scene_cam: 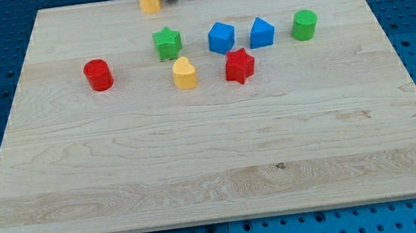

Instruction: Move the yellow hexagon to the left side slightly

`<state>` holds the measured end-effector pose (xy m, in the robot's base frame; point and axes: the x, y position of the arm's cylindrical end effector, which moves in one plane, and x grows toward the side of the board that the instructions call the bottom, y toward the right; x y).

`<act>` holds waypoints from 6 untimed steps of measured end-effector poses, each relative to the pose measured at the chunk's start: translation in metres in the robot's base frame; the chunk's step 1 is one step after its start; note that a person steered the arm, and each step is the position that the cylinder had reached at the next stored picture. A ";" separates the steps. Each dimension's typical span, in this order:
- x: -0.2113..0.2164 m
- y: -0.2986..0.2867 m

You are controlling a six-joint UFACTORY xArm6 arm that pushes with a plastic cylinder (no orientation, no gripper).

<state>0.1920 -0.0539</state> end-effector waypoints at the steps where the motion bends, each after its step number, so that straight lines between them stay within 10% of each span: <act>1: 0.000 -0.027; 6: 0.019 -0.026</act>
